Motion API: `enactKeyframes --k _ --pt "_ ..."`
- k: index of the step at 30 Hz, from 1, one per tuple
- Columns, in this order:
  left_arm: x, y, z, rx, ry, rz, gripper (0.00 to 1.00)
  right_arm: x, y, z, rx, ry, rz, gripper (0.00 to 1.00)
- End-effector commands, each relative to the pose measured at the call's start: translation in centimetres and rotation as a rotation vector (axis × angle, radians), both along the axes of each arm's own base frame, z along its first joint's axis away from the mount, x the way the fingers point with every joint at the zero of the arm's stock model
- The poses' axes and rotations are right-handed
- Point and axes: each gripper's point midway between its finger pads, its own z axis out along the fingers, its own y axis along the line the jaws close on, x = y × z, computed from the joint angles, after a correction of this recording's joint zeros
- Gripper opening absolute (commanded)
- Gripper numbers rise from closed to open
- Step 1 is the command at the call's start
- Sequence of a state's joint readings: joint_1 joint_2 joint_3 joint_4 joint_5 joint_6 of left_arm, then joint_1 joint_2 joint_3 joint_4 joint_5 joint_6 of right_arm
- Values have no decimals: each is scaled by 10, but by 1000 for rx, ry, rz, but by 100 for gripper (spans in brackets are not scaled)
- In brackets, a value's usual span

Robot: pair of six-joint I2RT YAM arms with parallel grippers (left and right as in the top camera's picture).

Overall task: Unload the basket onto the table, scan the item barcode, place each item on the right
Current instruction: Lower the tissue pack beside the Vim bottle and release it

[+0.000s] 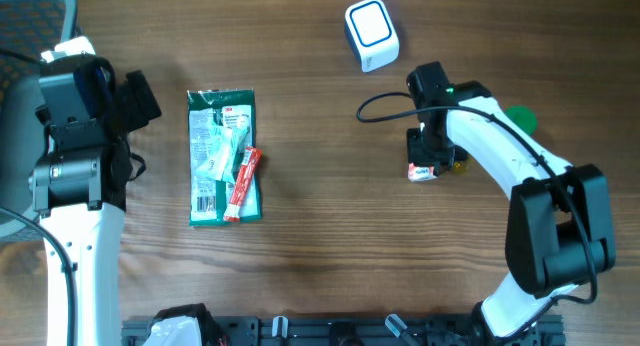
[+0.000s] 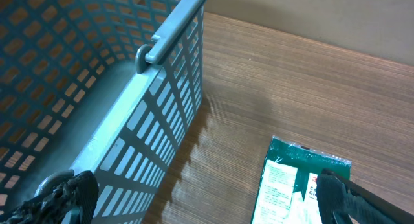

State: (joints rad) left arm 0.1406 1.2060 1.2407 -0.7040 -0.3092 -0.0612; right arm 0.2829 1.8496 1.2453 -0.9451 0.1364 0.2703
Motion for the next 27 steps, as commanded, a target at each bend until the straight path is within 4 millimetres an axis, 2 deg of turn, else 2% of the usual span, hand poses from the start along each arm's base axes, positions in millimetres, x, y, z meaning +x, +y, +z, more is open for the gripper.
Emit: enactKeyframes --k 1,3,4,6,12,21,27 --pt "1 1 2 -1 -5 1 100 0 0 -5 -31 -7 -5 35" --pt "1 1 2 -1 -5 1 100 1 0 -5 -31 -11 -4 37" --pt "1 1 2 -1 -5 1 100 2 0 -5 -33 -15 -2 32" --pt "1 1 2 -1 -5 1 100 3 -4 -4 -57 -23 -2 29" --pt "1 1 2 -1 -5 1 100 4 -20 0 -151 -34 -4 31" --pt "1 1 2 -1 -5 1 100 3 -30 3 -215 -38 -1 32" --pt "1 1 2 -1 -5 1 100 3 -45 9 -304 -44 2 32"
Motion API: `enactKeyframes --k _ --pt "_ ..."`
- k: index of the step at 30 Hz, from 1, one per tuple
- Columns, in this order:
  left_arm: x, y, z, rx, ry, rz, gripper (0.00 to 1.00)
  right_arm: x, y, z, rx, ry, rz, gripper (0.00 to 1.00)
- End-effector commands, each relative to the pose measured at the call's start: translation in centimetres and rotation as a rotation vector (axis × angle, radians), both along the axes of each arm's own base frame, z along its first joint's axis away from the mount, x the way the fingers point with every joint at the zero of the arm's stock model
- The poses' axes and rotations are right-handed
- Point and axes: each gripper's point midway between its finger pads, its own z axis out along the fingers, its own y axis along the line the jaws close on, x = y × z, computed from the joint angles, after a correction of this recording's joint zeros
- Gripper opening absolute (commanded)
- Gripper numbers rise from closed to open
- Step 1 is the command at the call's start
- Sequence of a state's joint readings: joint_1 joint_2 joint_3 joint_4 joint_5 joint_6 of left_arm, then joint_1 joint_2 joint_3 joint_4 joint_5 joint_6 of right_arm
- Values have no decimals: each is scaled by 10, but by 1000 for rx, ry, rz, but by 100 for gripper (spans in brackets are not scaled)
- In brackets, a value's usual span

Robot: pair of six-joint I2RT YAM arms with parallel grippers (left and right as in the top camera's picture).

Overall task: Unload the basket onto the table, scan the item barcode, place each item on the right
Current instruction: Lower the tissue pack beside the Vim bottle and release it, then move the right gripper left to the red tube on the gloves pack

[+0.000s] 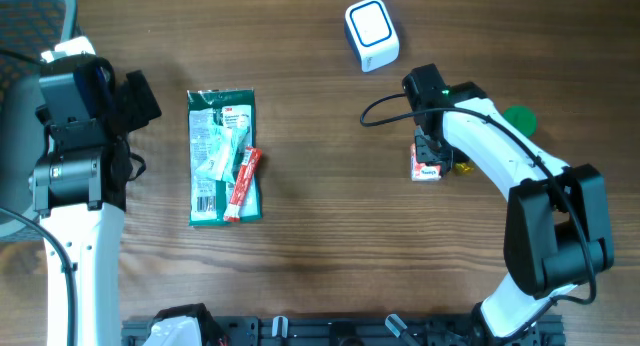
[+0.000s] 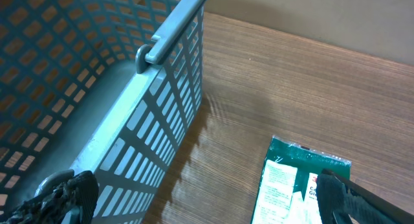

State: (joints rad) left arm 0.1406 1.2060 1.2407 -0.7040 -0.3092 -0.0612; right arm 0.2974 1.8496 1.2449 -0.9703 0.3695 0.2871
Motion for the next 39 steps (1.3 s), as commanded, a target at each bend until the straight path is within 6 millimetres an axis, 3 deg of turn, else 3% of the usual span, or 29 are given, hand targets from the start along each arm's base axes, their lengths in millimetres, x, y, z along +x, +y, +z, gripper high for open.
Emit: enactKeyframes --k 1,8,11,13,16,20,22,25,26,28,29,30,31,34,35,36,39 --pt "1 1 2 -1 -5 1 100 -1 -12 -1 -83 0 3 32" --pt "1 1 2 -1 -5 1 100 1 -12 -1 -82 -8 2 33" --pt "1 1 2 -1 -5 1 100 5 14 -8 66 5 45 35" --pt "1 1 2 -1 -5 1 100 14 33 2 158 -2 71 36" --pt "1 1 2 -1 -5 1 100 33 76 42 343 -35 109 38" --pt "1 1 2 -1 -5 1 100 39 164 87 703 -64 192 42" --pt "1 1 2 -1 -5 1 100 33 192 94 795 -53 198 42" --pt "1 1 2 -1 -5 1 100 16 254 100 929 -49 234 43" --pt "1 1 2 -1 -5 1 100 10 270 101 952 -50 220 49" --pt "1 1 2 -1 -5 1 100 -3 296 104 985 -43 220 50" --pt "1 1 2 -1 -5 1 100 -12 309 106 999 -38 233 57" --pt "1 1 2 -1 -5 1 100 -22 324 109 1016 -31 250 89" --pt "1 1 2 -1 -5 1 100 -32 337 111 1024 -33 273 100" --pt "1 1 2 -1 -5 1 100 -52 368 115 1015 -77 359 100" --pt "1 1 2 -1 -5 1 100 -58 375 114 999 -99 360 95" --pt "1 1 2 -1 -5 1 100 -61 379 112 975 -122 328 80" --pt "1 1 2 -1 -5 1 100 -71 387 103 898 -194 243 61"
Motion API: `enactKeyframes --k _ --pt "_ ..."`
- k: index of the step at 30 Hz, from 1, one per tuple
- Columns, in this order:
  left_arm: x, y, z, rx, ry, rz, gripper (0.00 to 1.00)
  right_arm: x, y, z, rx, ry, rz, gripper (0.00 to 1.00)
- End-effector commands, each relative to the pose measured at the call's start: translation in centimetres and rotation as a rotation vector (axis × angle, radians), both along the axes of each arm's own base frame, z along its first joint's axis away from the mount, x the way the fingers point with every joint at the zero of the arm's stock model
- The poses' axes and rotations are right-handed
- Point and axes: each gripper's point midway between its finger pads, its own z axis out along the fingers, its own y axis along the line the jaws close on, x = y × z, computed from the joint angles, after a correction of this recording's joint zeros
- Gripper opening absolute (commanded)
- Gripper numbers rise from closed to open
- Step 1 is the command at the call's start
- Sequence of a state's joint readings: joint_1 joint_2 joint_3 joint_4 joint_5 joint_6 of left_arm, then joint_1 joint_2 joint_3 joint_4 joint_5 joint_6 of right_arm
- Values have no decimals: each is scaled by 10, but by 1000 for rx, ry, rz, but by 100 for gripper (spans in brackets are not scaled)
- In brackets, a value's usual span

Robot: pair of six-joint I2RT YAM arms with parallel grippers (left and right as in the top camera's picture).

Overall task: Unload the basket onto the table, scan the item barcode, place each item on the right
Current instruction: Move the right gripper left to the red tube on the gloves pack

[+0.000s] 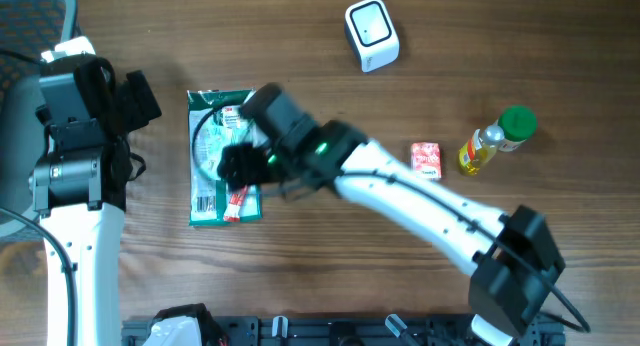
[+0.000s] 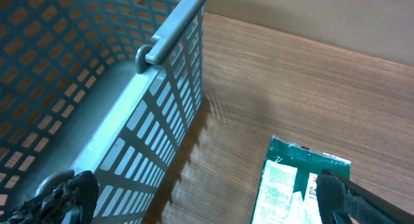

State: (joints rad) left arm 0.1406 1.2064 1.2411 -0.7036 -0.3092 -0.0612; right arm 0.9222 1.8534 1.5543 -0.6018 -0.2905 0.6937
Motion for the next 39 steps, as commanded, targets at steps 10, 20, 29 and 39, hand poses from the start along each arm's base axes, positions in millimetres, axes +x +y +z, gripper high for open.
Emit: enactKeyframes --k 10,20,29,39 --pt "0 1 2 -1 -5 1 100 -24 40 -88 -177 -73 -215 52" --pt "0 1 2 -1 -5 1 100 -21 42 -139 -239 -50 -215 40" --pt "0 1 2 -1 -5 1 100 -18 31 -148 -288 -61 -250 37" --pt "0 1 2 -1 -5 1 100 -22 24 -159 -304 20 -311 44"
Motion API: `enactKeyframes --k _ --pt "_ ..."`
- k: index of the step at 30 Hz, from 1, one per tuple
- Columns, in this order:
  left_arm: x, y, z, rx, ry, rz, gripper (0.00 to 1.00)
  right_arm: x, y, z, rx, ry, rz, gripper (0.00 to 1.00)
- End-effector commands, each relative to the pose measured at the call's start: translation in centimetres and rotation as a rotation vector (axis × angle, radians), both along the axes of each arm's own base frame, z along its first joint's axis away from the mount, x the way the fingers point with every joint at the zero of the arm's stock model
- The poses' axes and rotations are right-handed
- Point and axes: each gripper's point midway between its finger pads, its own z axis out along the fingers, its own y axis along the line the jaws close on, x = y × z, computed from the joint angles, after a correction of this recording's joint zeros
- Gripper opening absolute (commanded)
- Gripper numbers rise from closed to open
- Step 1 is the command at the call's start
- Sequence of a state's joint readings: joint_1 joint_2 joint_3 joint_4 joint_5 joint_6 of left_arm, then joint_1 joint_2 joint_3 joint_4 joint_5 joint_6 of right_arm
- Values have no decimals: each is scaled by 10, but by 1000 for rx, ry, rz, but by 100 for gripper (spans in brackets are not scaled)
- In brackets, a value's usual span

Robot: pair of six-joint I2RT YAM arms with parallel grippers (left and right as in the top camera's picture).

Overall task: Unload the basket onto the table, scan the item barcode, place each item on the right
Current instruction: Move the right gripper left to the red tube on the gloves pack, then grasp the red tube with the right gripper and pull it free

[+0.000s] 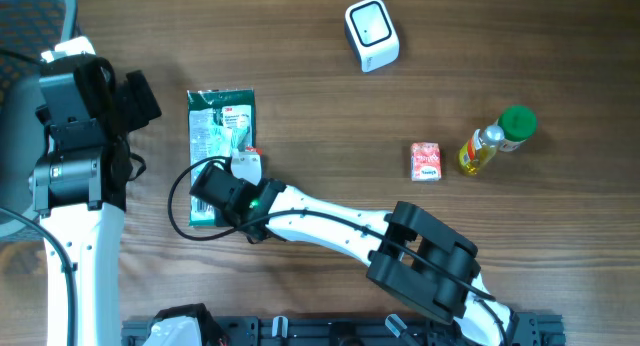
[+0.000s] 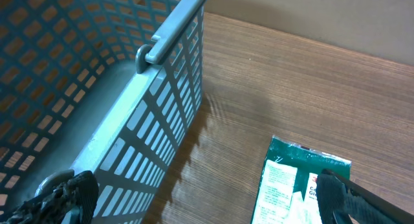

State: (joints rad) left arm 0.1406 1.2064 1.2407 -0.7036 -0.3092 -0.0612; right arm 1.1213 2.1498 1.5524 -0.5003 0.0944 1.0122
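A green packet lies flat on the wooden table at the left, and its top edge also shows in the left wrist view. A red stick sachet lies on it, mostly covered by my right gripper. That gripper sits low over the packet's lower half, and its jaws are hidden under the wrist. The white scanner stands at the far middle. My left gripper hangs open beside the packet's far left corner, holding nothing.
A small red box and a yellow bottle with a green cap rest at the right. A blue mesh basket stands at the table's left edge, close to my left arm. My right arm stretches across the table's middle.
My right gripper was over the middle of the green packet and now sits lower and further left, over its lower half and the red sachet. The left arm has not moved.
My right gripper was at the small red box beside the bottle on the right, and stayed there a moment later. Then the box lay free and the arm reached across over the green packet. Now the gripper covers the packet's lower half.
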Motion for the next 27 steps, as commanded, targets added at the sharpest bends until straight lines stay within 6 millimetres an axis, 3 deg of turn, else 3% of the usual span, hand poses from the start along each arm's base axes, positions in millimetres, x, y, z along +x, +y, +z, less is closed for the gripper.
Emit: enactKeyframes --k 1,5,7,8,10,11,16,20,24,27 --pt "1 1 2 -1 -5 1 100 -1 -8 -25 -37 35 -40 45" --pt "1 1 2 -1 -5 1 100 -4 -10 -41 -56 65 -64 43" --pt "1 1 2 -1 -5 1 100 -6 -10 -44 -56 80 -58 36" --pt "1 1 2 -1 -5 1 100 -7 -9 -44 -54 83 -55 31" --pt "1 1 2 -1 -5 1 100 -8 -9 -42 -46 97 -45 5" --pt "1 1 2 -1 -5 1 100 -7 -9 -38 -34 111 -45 4" --pt "1 1 2 -1 -5 1 100 15 -28 1 -19 88 -59 4" --pt "1 1 2 -1 -5 1 100 36 -45 43 -41 -36 170 4" --pt "1 1 2 -1 -5 1 100 43 -71 74 -47 -66 335 4" --pt "1 1 2 -1 -5 1 100 40 -83 89 -48 -120 596 4"
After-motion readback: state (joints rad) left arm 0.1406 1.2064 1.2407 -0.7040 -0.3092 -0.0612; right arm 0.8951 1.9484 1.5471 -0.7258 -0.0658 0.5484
